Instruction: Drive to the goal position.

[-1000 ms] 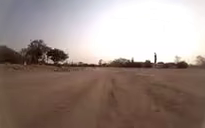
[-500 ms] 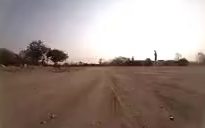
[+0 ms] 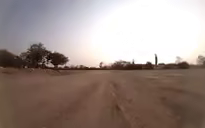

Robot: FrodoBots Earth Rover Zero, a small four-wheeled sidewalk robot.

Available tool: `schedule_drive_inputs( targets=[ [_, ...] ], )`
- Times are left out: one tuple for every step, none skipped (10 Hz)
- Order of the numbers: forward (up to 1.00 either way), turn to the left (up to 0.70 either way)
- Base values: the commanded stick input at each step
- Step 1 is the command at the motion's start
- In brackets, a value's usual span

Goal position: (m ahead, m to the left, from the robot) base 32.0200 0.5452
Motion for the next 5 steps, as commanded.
schedule_drive_inputs(
  targets=[
    [0.7,0.0],
    [0.7,0.0],
    [0.7,0.0],
    [0.7,0.0],
    [0.7,0.0]
  ],
)
